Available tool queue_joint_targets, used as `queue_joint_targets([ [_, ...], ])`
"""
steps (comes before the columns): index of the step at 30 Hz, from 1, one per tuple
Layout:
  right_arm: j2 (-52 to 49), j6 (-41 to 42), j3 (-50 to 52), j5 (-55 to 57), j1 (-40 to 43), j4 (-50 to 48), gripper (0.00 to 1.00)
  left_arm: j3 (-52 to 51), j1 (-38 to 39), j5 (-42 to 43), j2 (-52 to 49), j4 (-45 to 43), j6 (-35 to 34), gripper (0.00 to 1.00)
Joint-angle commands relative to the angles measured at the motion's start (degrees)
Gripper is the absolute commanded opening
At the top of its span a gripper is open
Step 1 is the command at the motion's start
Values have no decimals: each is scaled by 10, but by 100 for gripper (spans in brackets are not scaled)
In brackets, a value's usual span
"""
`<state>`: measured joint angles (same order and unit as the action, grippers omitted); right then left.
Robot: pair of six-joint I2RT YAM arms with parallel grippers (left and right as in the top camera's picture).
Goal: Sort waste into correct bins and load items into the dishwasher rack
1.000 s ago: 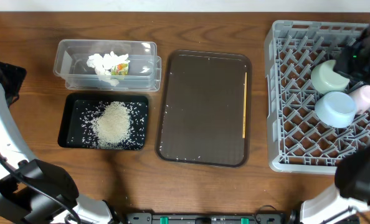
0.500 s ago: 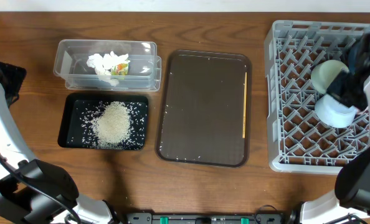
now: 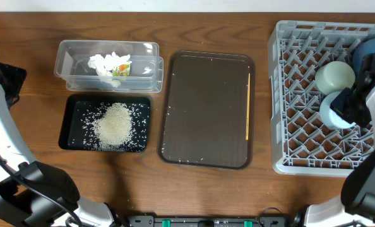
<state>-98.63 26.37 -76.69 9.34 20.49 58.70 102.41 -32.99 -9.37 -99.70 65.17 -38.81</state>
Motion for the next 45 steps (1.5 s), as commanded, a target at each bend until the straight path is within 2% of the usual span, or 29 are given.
queue_joint_targets([
  [1,64,-10,1,-35,-1,-9,1,1,-2,-3,-3,2,1,95],
  [3,95,-29,1,-52,-2,-20,3,1,-2,-3,-3,2,2,95],
  [7,131,-40,1,-53,-3,-49,21,1,-2,-3,-3,2,1,95],
  [10,132,-42,2,-53,-3,-69,24,1,-2,-3,-3,2,2,95],
  [14,99,-42,2,-54,-3,-80,18,1,-2,-3,-3,2,1,95],
  [19,35,-42,2,-53,-3,-84,1,1,-2,-3,-3,2,2,95],
  [25,-31,-42,2,-53,-3,-118,1,1,-2,-3,-3,2,1,95],
  [30,-28,-42,1,-53,-3,-127,1,1,-2,-3,-3,2,1,95],
  [40,95,-42,1,-129,-3,-117,2,1,-2,-3,-3,2,2,95],
  [42,124,-42,1,-161,-4,-120,4,1,-2,-3,-3,2,2,95],
  [45,155,-42,1,-222,-15,-132,15,1,-2,-3,-3,2,2,95],
])
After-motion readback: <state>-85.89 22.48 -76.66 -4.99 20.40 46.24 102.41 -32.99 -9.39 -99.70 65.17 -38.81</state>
